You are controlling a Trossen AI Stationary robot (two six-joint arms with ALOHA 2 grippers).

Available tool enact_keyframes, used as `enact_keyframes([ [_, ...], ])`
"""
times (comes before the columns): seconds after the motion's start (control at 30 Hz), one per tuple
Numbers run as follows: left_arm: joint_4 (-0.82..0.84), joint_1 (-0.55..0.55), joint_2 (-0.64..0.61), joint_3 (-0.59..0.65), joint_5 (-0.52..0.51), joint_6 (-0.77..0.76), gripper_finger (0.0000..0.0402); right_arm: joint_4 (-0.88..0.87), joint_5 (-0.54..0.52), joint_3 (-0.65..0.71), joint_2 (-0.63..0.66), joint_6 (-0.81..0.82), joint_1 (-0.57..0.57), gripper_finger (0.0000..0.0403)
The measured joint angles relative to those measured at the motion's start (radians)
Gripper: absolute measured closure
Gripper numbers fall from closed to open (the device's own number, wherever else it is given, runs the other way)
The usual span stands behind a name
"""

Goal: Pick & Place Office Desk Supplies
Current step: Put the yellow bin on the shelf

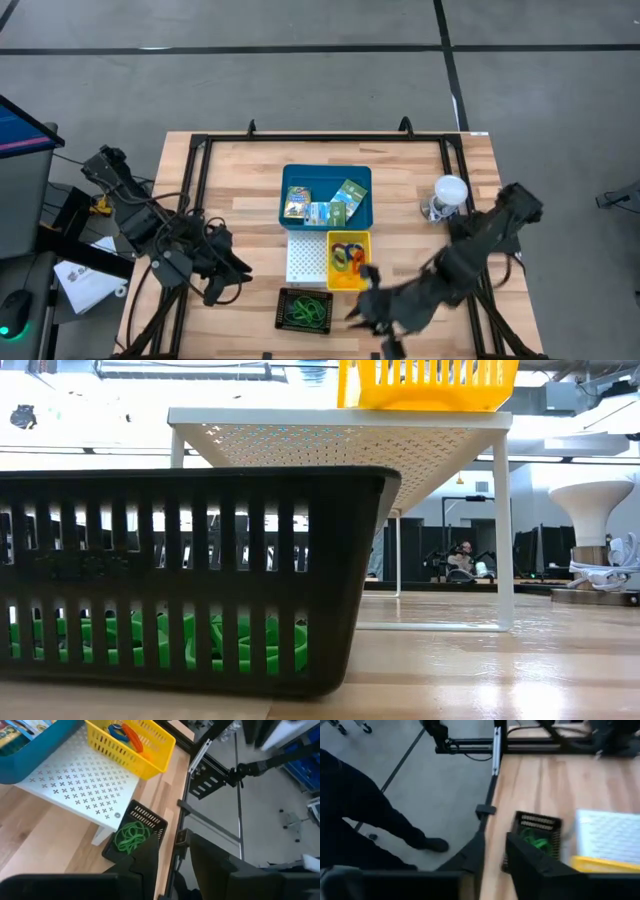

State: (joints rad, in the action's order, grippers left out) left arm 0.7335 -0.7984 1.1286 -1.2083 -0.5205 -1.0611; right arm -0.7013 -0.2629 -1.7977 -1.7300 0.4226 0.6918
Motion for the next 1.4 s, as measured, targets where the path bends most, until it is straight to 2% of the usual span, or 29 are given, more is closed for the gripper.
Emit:
enact_keyframes([
  [0.13, 0.01, -0.004, 0.0, 0.0, -0.001, 0.006, 0.0295, 0.076, -0.003, 0.001, -0.119, 0.091, 0.018, 0.0393],
  [0.27, 0.011, -0.025, 0.0, 0.0, -0.002, 0.014, 0.0295, 0.12, -0.06, 0.001, -0.192, 0.194, 0.012, 0.0398],
  [0.4, 0.011, -0.041, 0.0, 0.0, -0.002, 0.015, 0.0295, 0.087, -0.133, 0.001, -0.232, 0.285, -0.003, 0.04],
  [0.63, 0.011, -0.067, 0.0, 0.0, -0.016, 0.018, 0.0295, -0.098, -0.208, 0.001, -0.234, 0.388, -0.005, 0.0402],
  [1.4, 0.011, -0.066, -0.001, 0.0, -0.061, 0.034, 0.0295, -0.285, -0.265, 0.0, -0.231, 0.392, -0.068, 0.0403],
])
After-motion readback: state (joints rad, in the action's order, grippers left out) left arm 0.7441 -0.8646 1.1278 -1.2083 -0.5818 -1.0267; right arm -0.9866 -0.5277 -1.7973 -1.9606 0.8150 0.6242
